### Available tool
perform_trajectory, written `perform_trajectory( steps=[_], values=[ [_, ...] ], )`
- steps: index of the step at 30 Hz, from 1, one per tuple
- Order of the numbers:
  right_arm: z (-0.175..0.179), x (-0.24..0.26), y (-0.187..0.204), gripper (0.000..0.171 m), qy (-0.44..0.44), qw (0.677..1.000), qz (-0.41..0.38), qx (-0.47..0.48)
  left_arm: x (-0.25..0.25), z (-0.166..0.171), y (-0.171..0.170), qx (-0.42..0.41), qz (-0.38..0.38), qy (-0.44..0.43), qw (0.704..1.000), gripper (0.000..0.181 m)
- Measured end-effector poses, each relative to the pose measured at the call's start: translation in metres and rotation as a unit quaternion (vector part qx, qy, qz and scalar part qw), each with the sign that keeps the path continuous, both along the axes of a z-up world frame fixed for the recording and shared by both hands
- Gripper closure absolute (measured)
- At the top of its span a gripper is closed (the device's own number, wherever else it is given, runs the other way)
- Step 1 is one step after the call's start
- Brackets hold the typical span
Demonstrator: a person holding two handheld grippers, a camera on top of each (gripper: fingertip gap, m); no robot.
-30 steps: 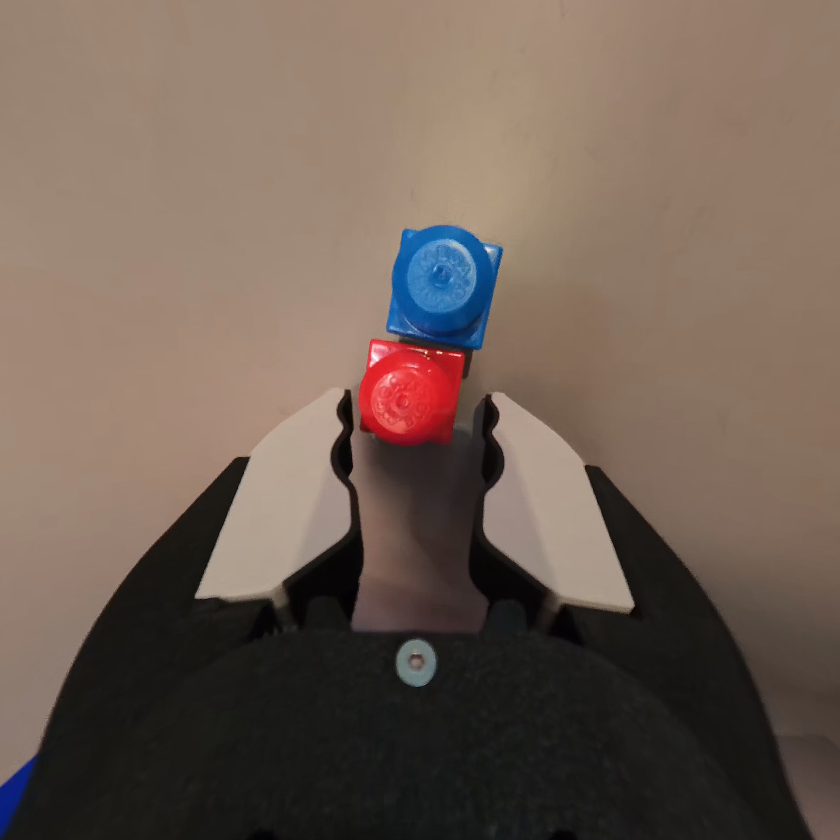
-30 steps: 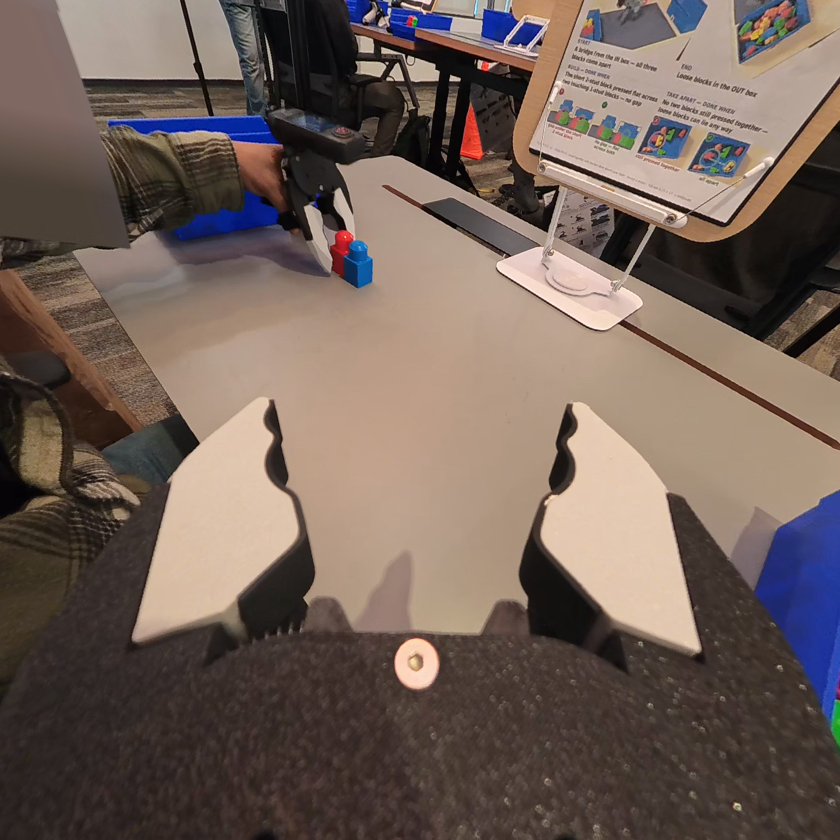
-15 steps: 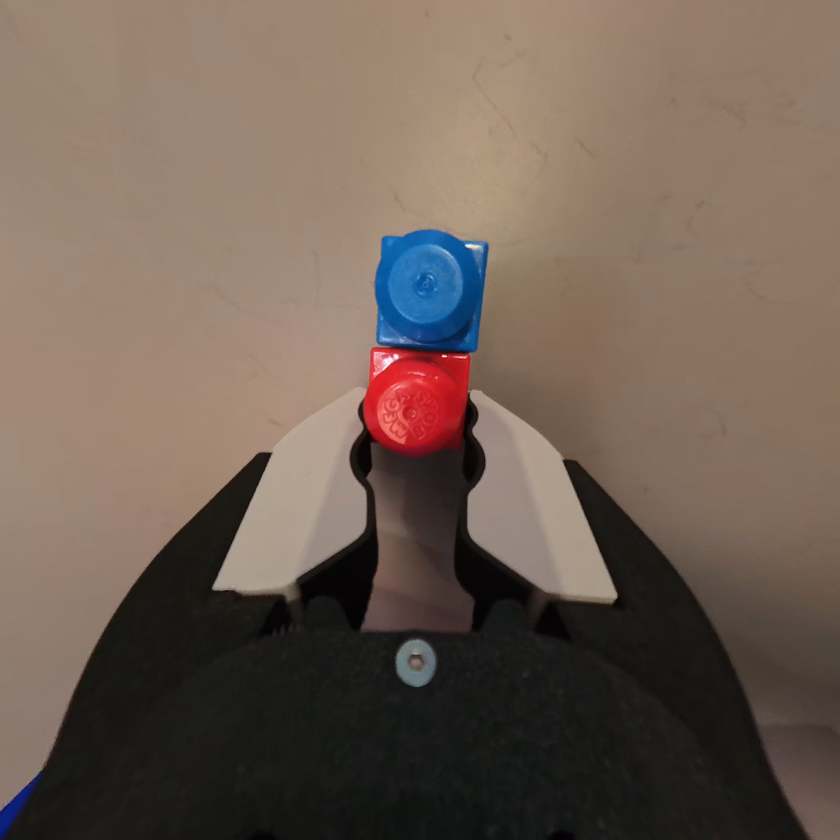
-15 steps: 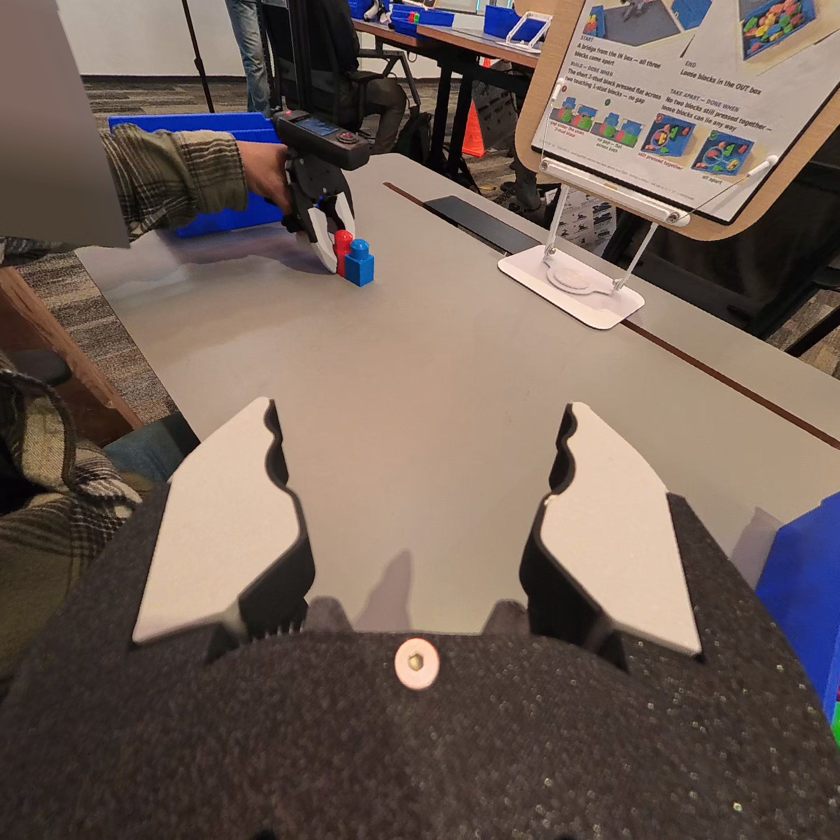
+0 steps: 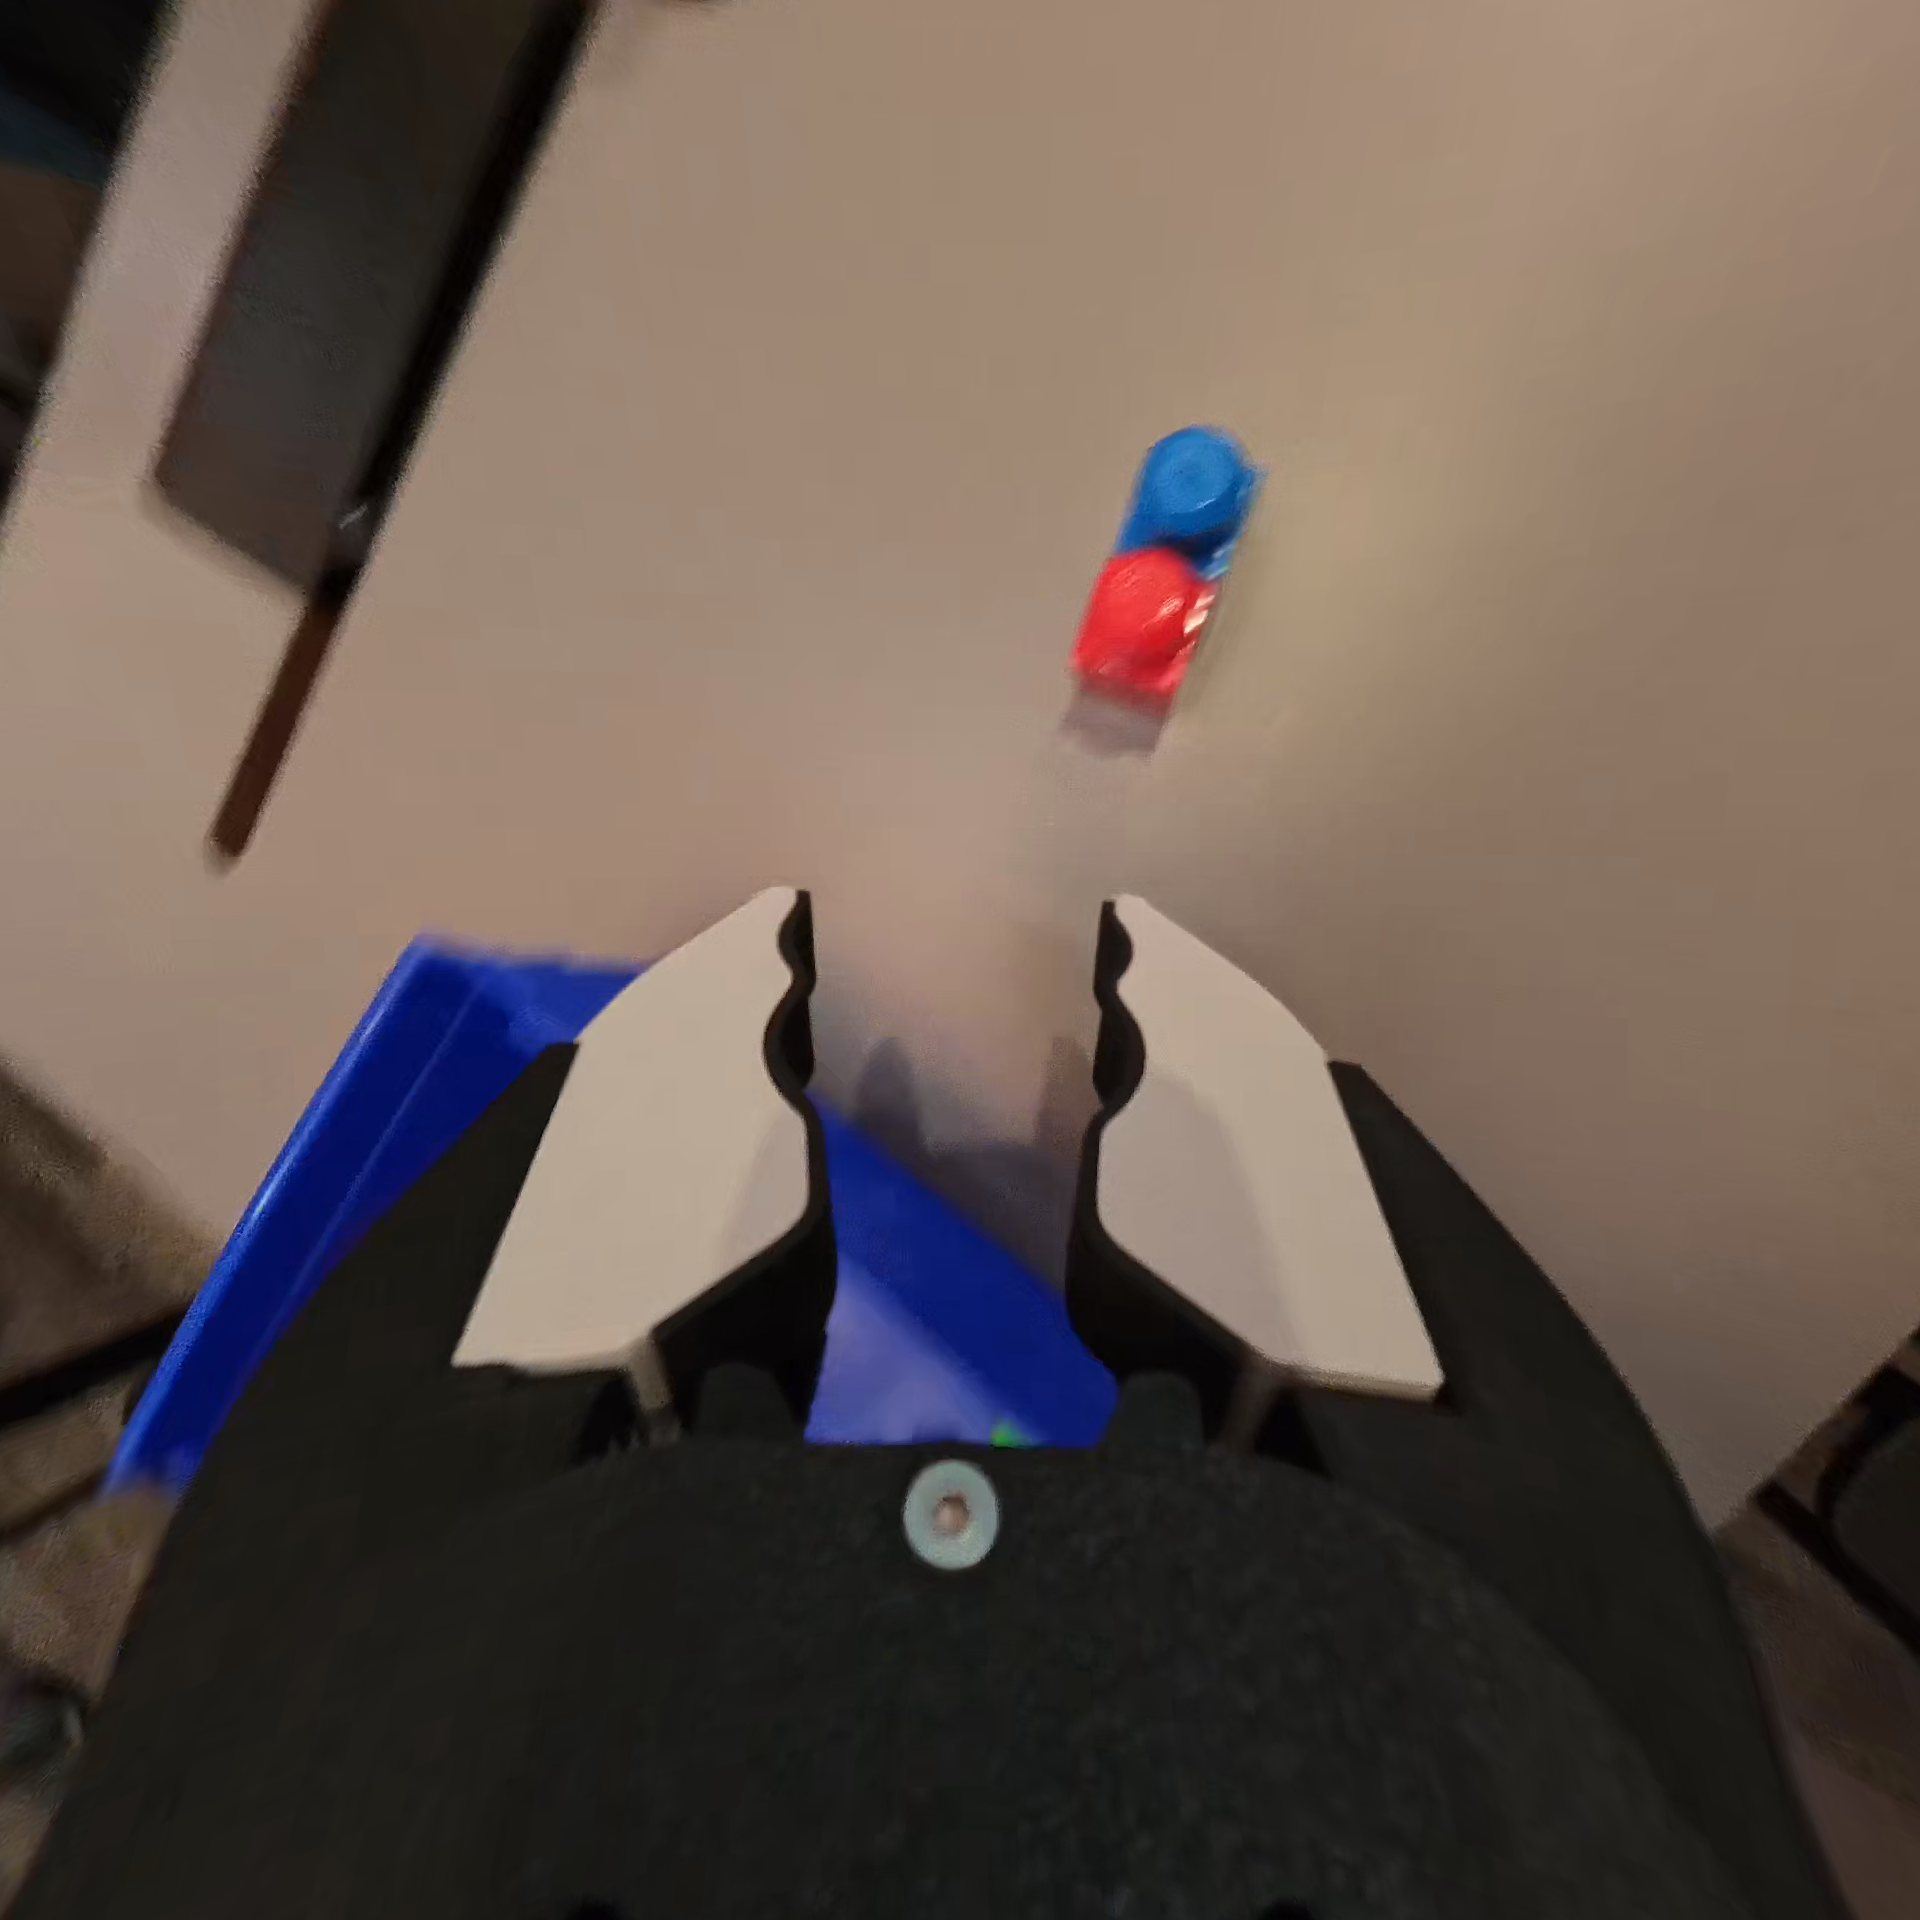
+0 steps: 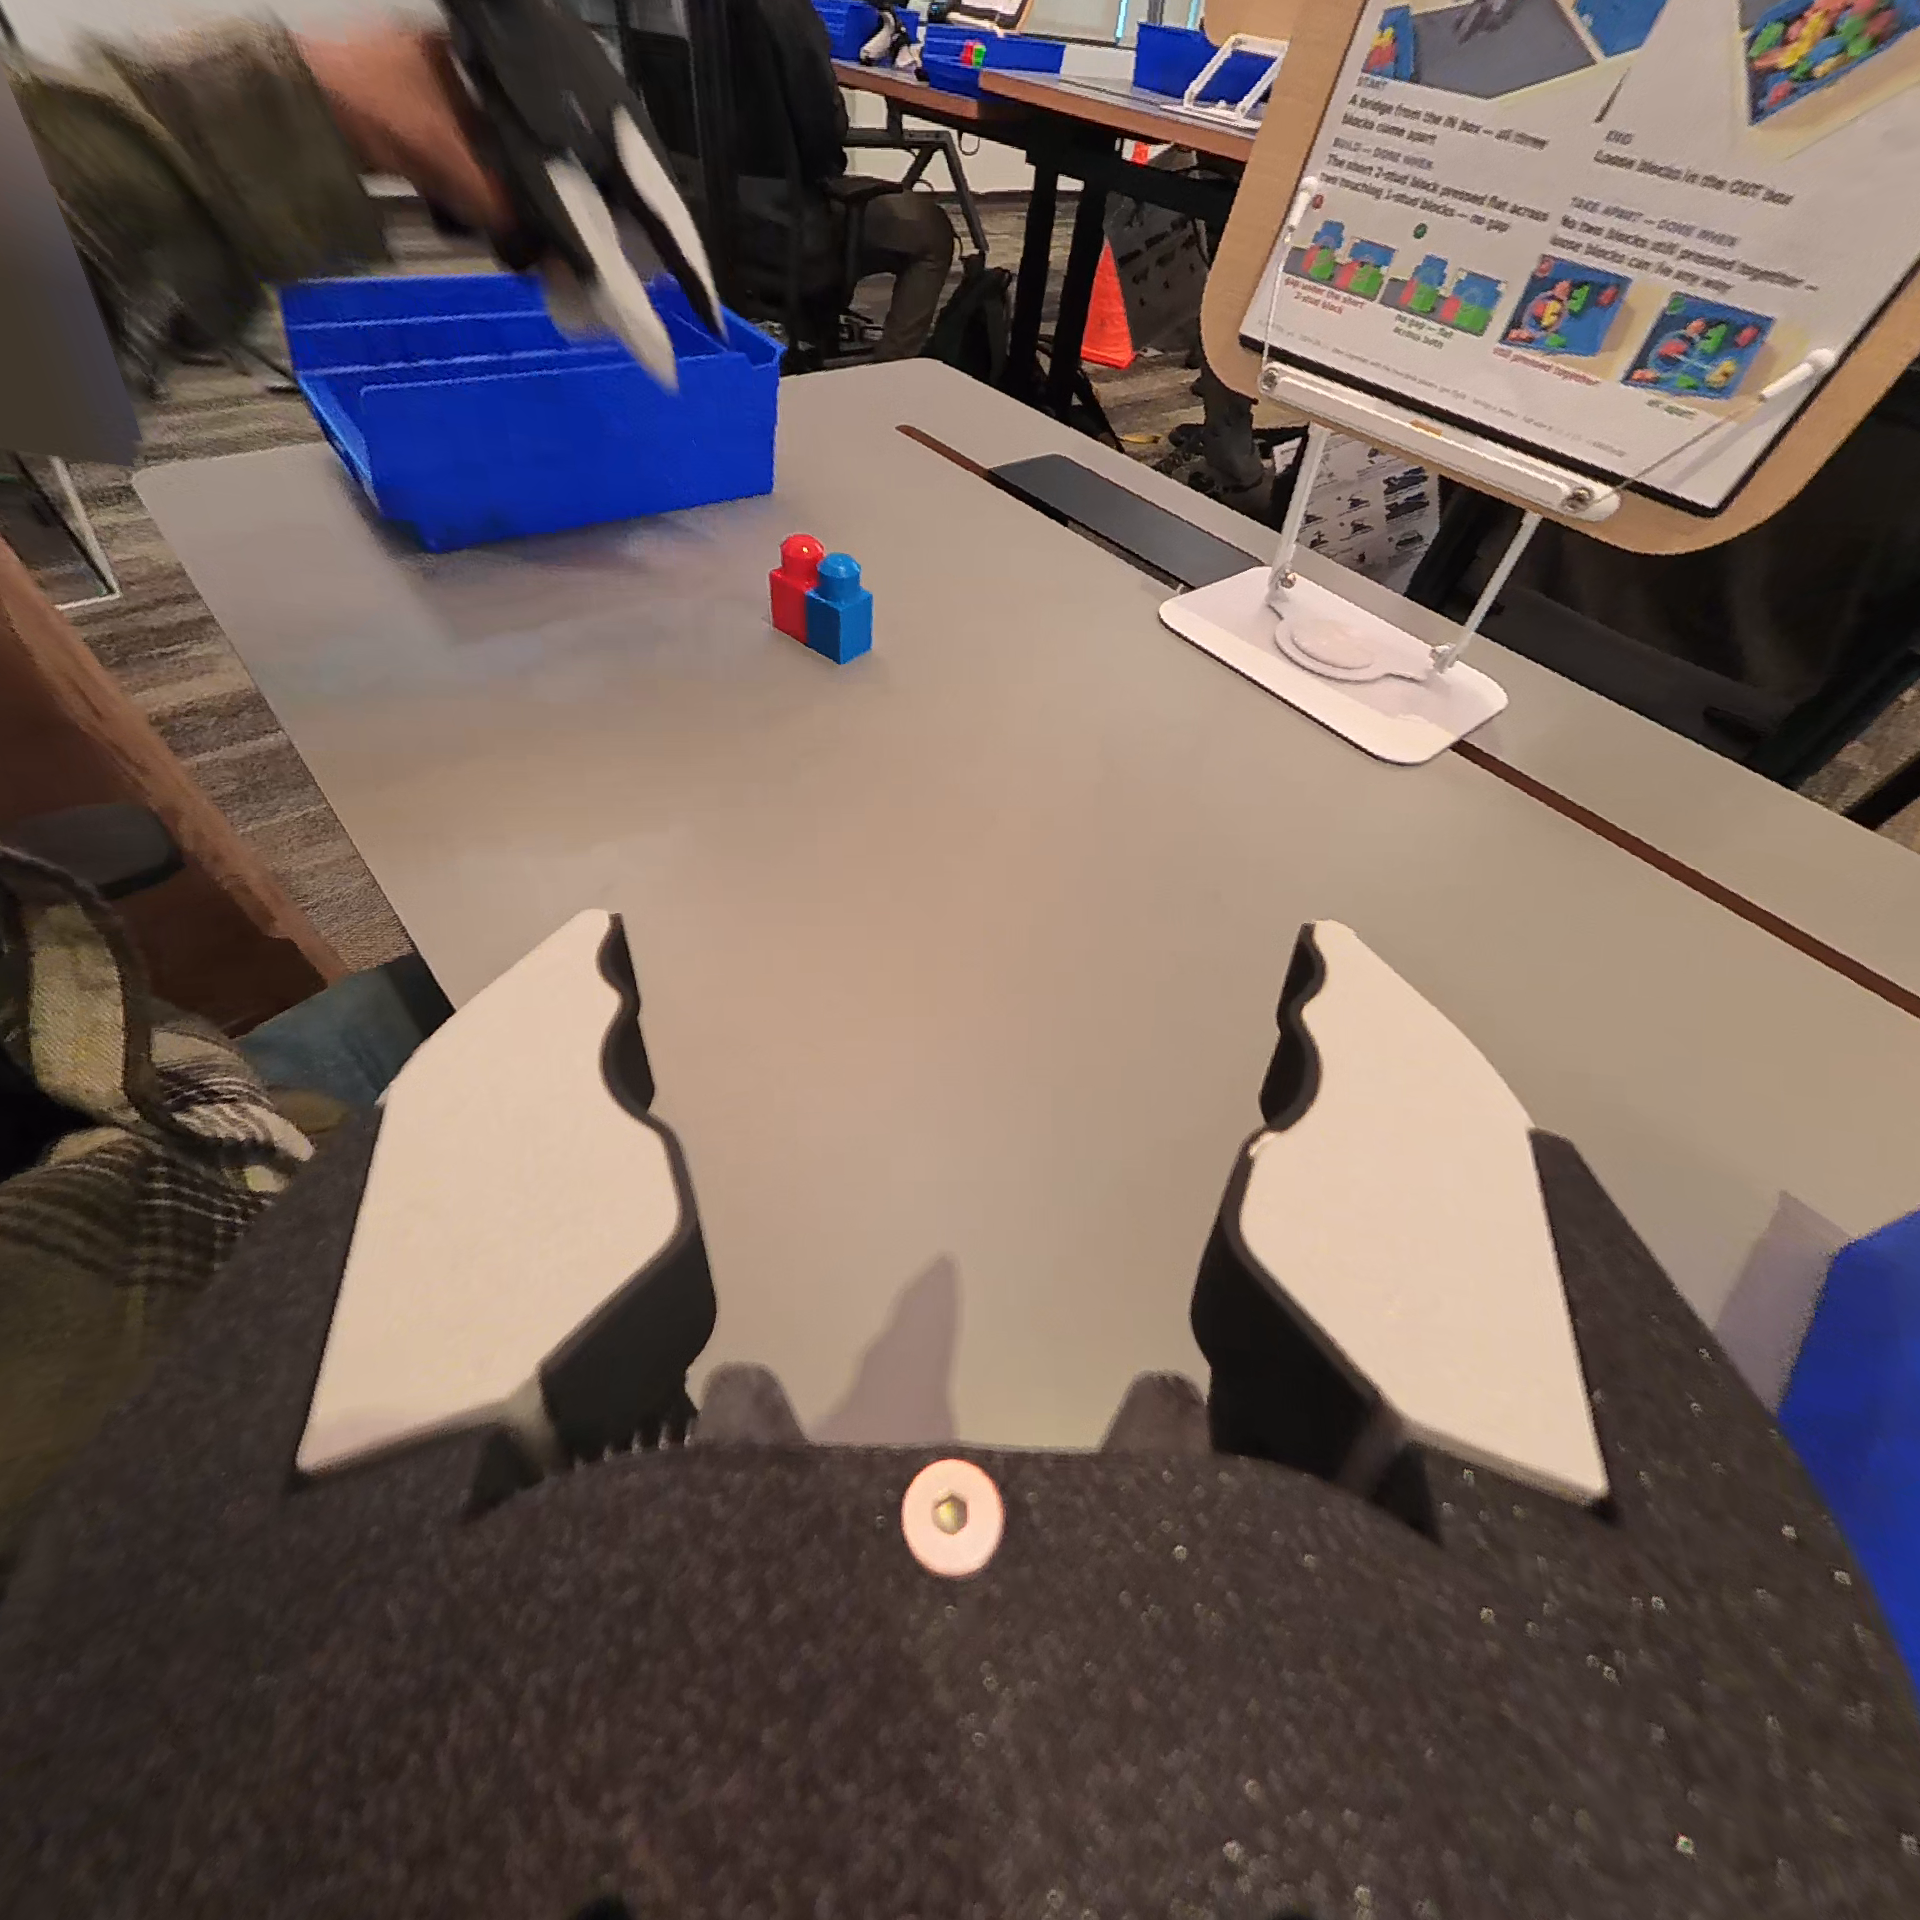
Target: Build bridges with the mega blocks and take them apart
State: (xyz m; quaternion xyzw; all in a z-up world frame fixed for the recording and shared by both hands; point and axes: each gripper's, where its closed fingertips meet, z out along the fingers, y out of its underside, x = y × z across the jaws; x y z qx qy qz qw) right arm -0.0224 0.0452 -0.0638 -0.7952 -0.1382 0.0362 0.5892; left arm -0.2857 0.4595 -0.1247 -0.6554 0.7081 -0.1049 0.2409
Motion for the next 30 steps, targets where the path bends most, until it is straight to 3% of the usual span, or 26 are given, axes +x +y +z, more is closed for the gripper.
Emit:
perform_trajectory(
  steps=[4,7,11,24,30],
  values=[
    [-0.002,-0.006,0.007,0.056,0.006,1.0,0.013,0.003,-0.098,0.036,0.048,0.01,0.171,0.029,0.985,0.132],
    [-0.005,-0.011,0.014,0.056,0.013,1.0,0.024,0.002,-0.156,0.025,0.063,-0.056,0.286,0.05,0.955,0.135],
    [-0.008,-0.019,0.022,0.056,0.014,0.999,0.041,-0.002,-0.2,-0.003,0.071,-0.087,0.367,0.105,0.92,0.135],
    [-0.011,-0.013,0.022,0.057,0.028,0.998,0.054,0.008,-0.229,-0.063,0.076,-0.145,0.494,0.197,0.834,0.128],
    [-0.017,0.001,0.012,0.057,0.043,0.998,0.047,0.013,-0.219,-0.075,0.073,-0.194,0.528,0.177,0.808,0.108]
  ],
)
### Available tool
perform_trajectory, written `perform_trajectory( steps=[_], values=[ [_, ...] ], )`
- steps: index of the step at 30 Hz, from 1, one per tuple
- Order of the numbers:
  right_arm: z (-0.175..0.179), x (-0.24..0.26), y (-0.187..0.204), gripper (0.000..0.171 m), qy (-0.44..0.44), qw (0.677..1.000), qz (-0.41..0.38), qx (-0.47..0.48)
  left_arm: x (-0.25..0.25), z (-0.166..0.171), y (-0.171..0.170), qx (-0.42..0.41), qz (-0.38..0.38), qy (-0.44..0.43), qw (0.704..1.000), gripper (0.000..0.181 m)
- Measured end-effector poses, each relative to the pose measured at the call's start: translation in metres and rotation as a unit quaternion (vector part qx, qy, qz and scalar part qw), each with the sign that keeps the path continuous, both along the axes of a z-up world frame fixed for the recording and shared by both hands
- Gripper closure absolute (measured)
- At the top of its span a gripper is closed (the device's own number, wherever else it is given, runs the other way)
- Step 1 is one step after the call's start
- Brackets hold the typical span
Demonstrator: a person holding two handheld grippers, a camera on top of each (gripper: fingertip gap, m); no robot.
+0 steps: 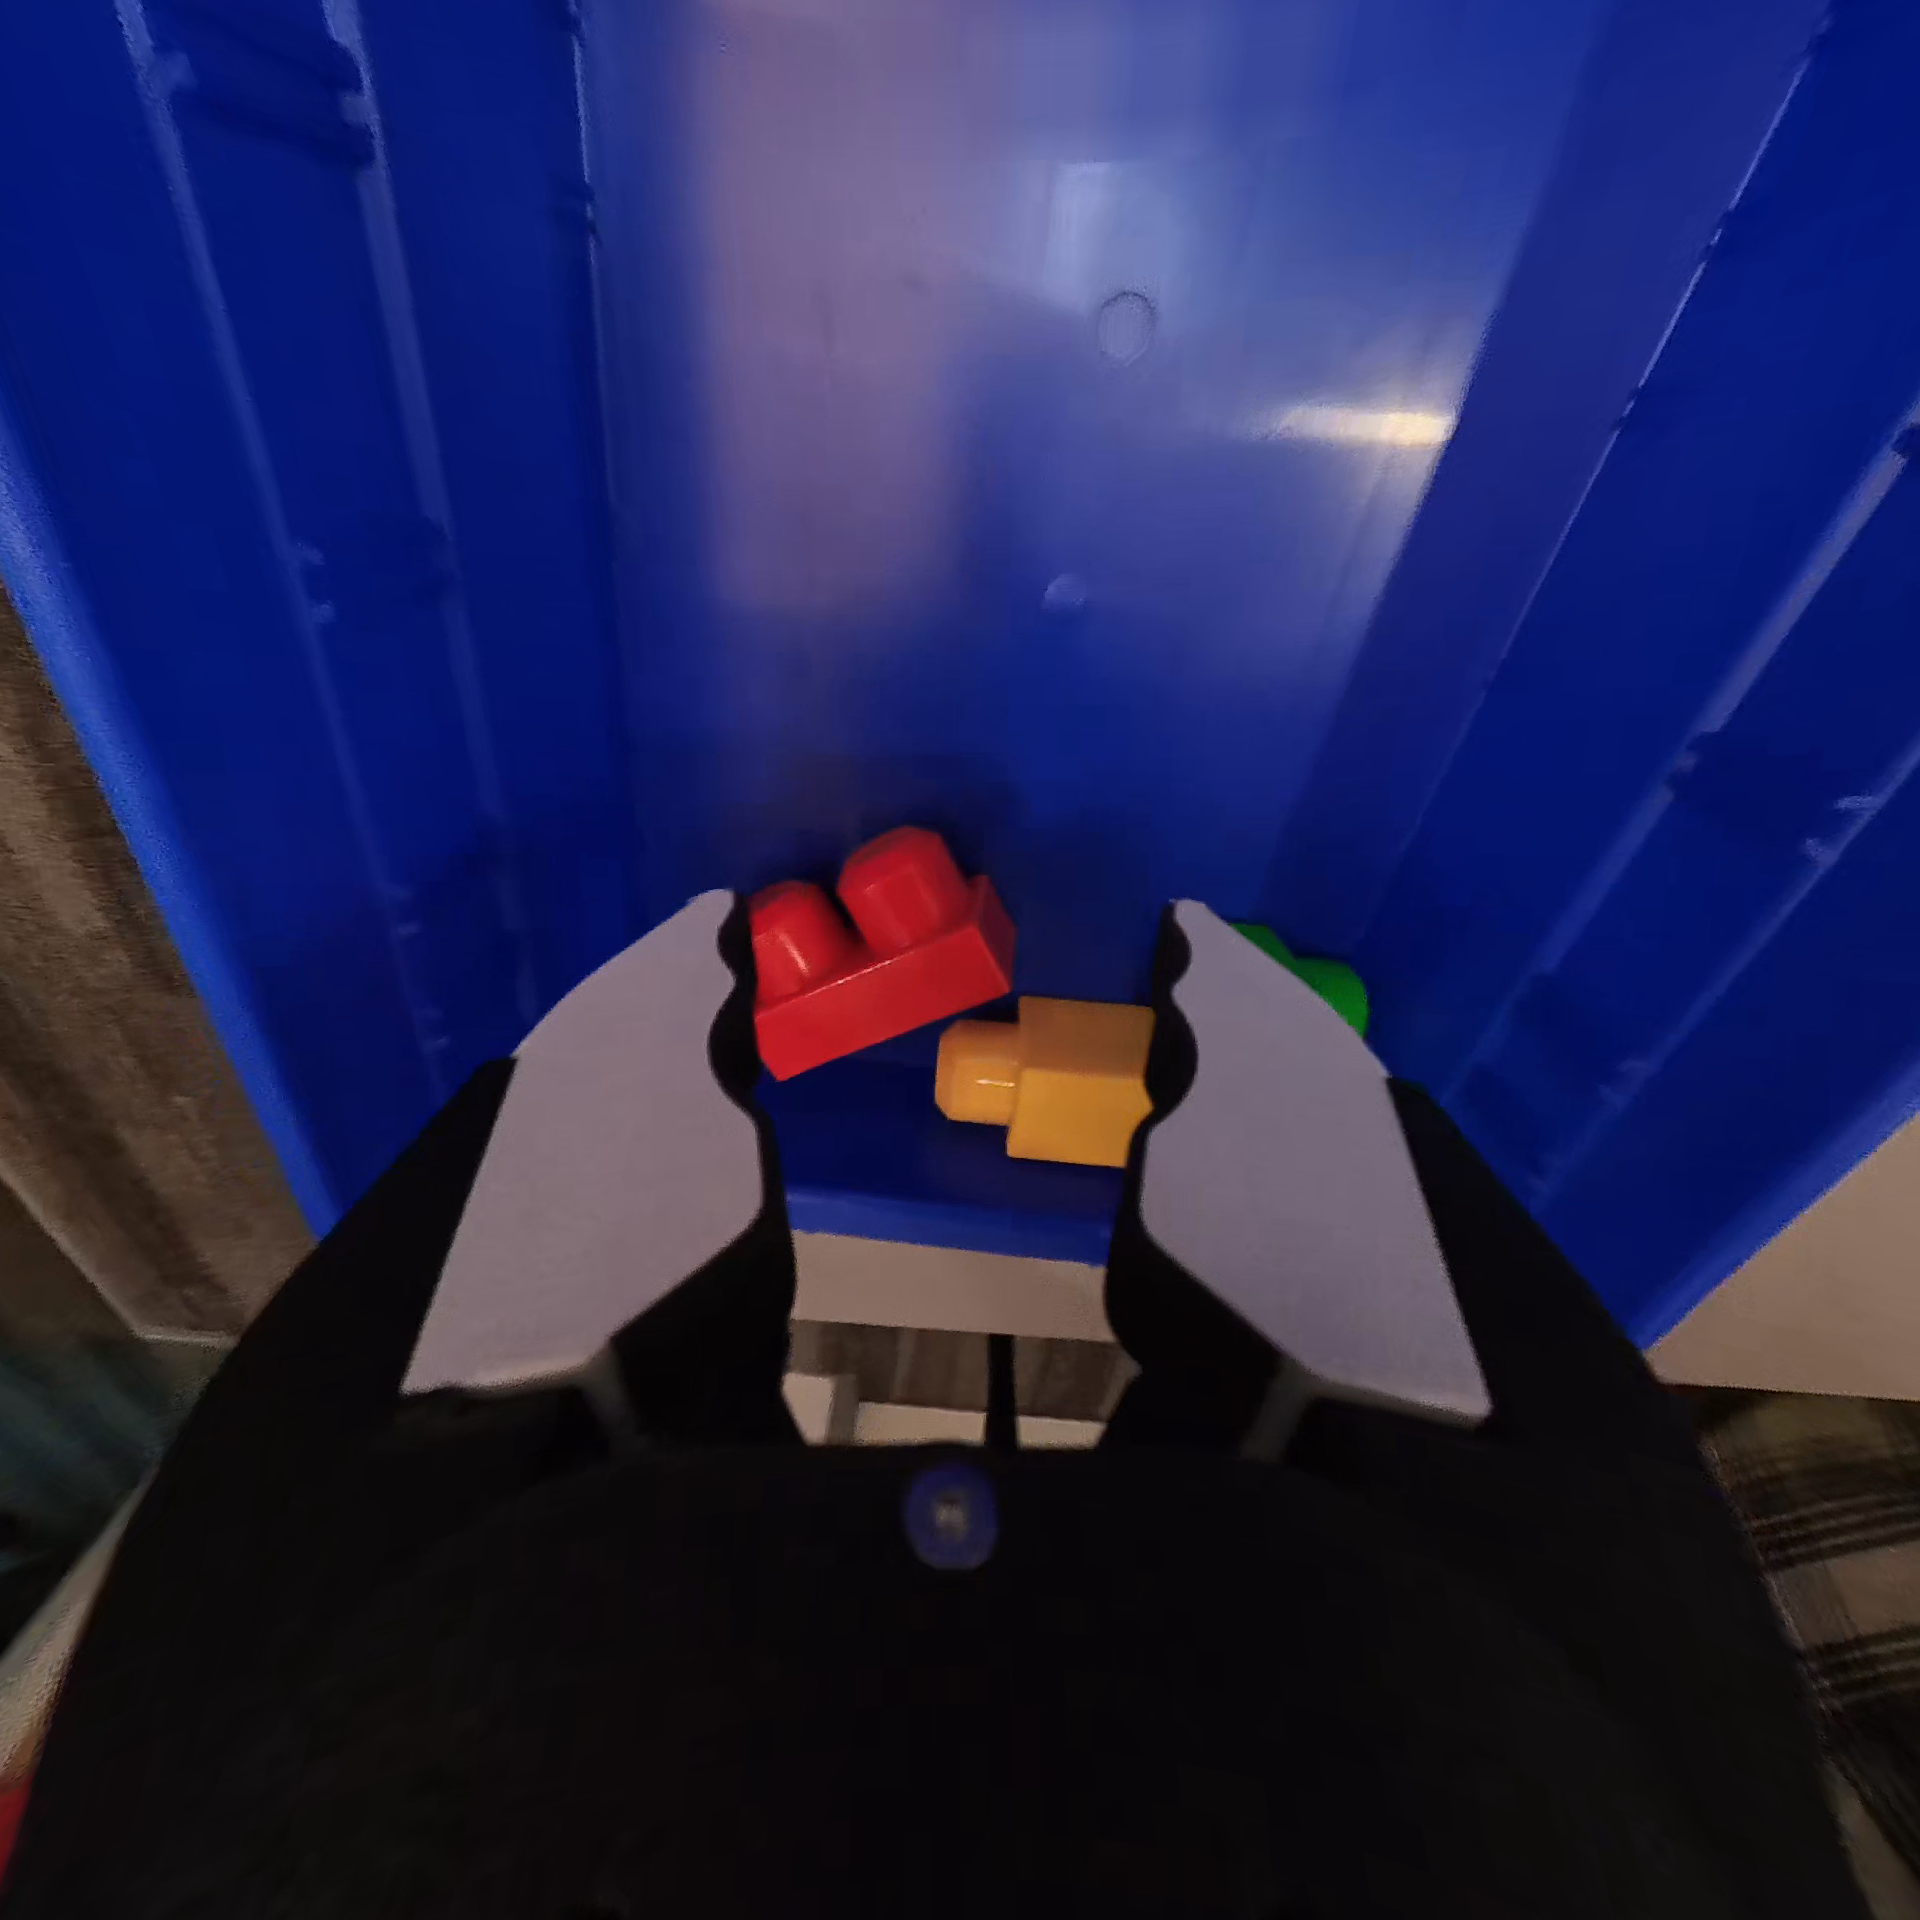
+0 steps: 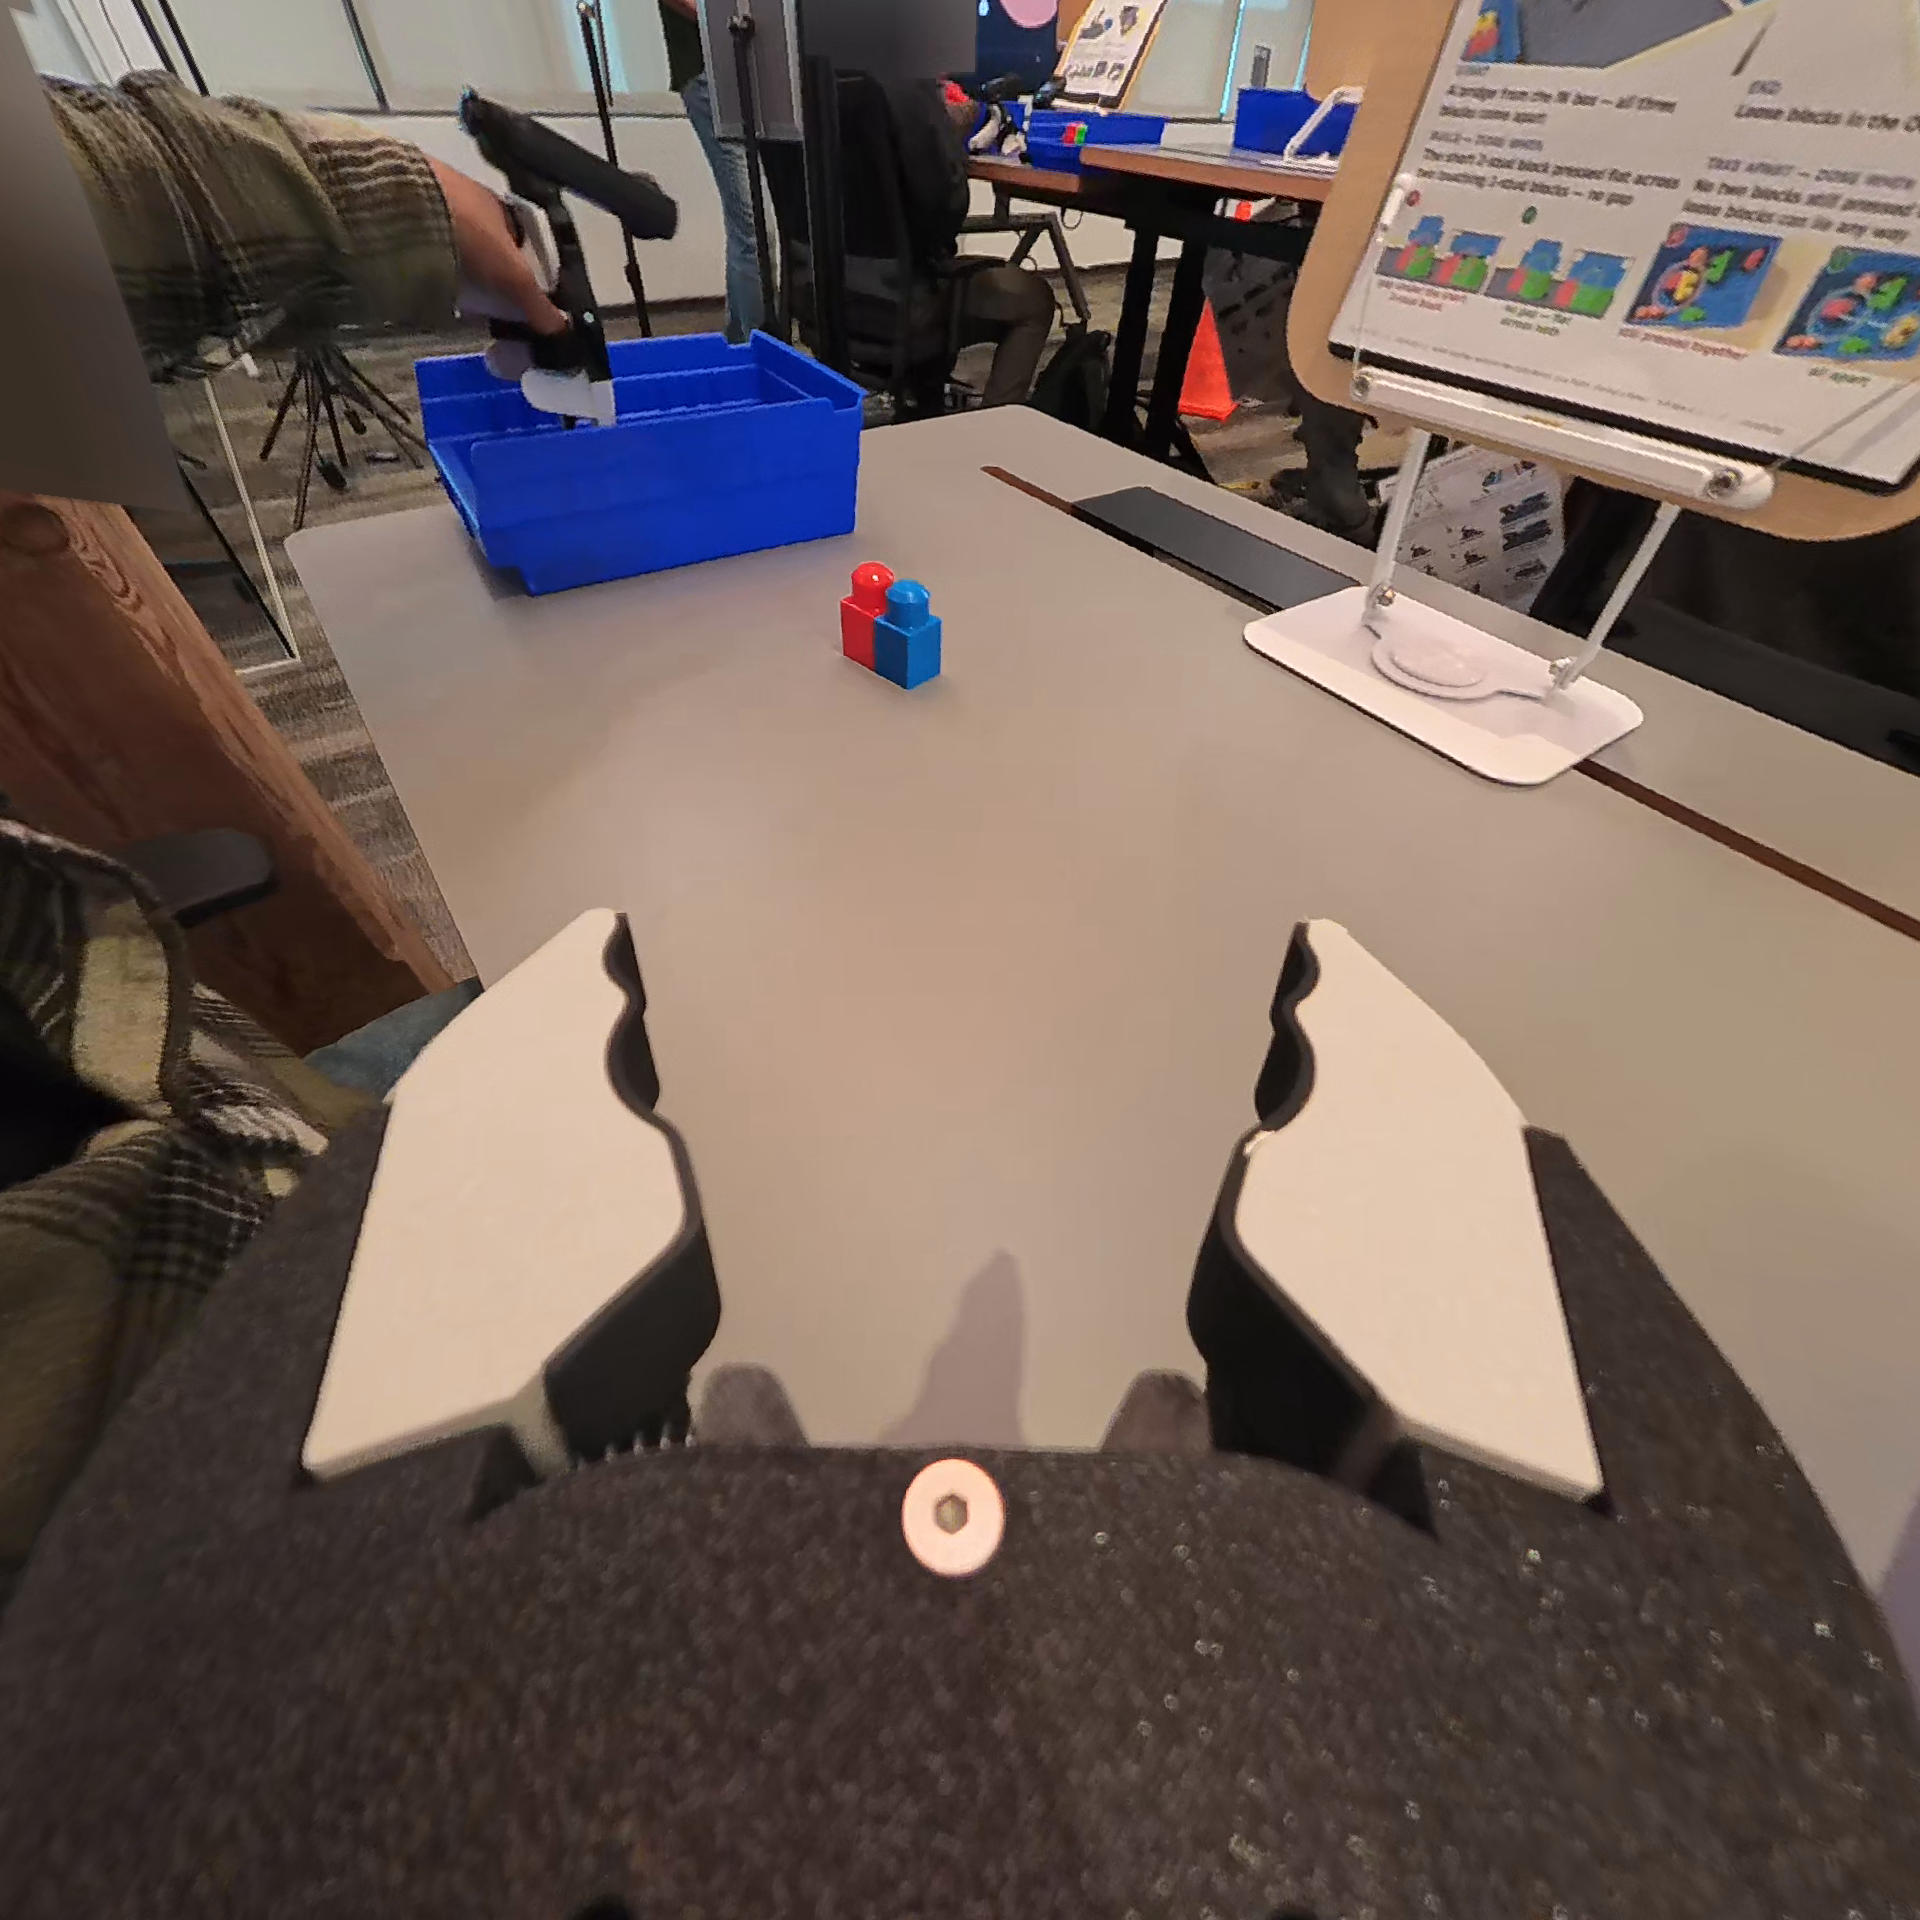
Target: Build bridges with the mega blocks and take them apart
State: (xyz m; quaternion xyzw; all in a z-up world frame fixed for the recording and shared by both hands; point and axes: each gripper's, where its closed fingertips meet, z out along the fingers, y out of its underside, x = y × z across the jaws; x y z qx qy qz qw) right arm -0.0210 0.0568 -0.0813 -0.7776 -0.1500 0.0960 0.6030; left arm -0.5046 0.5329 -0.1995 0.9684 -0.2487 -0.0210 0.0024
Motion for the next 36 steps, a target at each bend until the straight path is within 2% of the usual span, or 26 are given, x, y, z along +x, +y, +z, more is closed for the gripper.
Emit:
perform_trajectory(
  steps=[4,7,10,13,16,18,19,20,22,23,26,31,36],
  values=[
    [-0.002,0.01,-0.006,0.058,0.007,1.0,-0.003,0.004,0.009,0.003,-0.009,-0.011,0.019,-0.07,0.997,0.086],
    [-0.002,0.017,-0.008,0.058,0.008,1.0,-0.008,0.007,0.013,0.007,-0.027,-0.046,-0.074,-0.091,0.992,0.086],
    [-0.002,0.02,-0.01,0.059,0.008,1.0,-0.014,0.005,0.003,0.016,-0.033,-0.039,-0.206,-0.044,0.977,0.095],
    [0.001,0.017,-0.011,0.06,0.006,1.0,-0.015,0.009,-0.002,0.028,-0.029,-0.012,-0.329,-0.011,0.944,0.119],
    [0.005,0.01,-0.009,0.061,0.002,1.0,-0.016,0.009,-0.004,0.035,-0.025,-0.007,-0.383,-0.001,0.924,0.141],
    [0.007,0.003,-0.007,0.061,-0.004,1.0,-0.016,0.005,-0.007,0.037,-0.02,-0.019,-0.352,-0.001,0.936,0.139],
    [0.007,0.0,-0.005,0.061,-0.006,1.0,-0.017,0.004,-0.01,0.036,-0.017,-0.032,-0.31,0.001,0.95,0.126],
    [0.008,-0.003,-0.005,0.061,-0.009,1.0,-0.017,0.003,-0.012,0.035,-0.015,-0.048,-0.254,0.001,0.966,0.122],
    [0.01,-0.007,-0.003,0.06,-0.012,1.0,-0.018,0.001,-0.007,0.03,-0.016,-0.071,-0.14,-0.032,0.987,0.096],
    [0.01,-0.009,-0.002,0.059,-0.013,1.0,-0.017,0.001,-0.002,0.028,-0.018,-0.074,-0.1,-0.056,0.991,0.093],
    [0.011,-0.012,0.0,0.059,-0.015,1.0,-0.01,0.002,0.007,0.021,-0.024,-0.066,-0.046,-0.089,0.993,0.079],
    [0.008,-0.008,-0.001,0.059,-0.006,1.0,0.011,0.012,0.015,0.022,-0.022,0.006,0.012,-0.104,0.994,0.057],
    [0.003,0.008,-0.013,0.06,0.014,0.999,0.024,0.029,0.025,0.023,-0.03,0.039,0.11,-0.168,0.979,0.043]
  ],
)
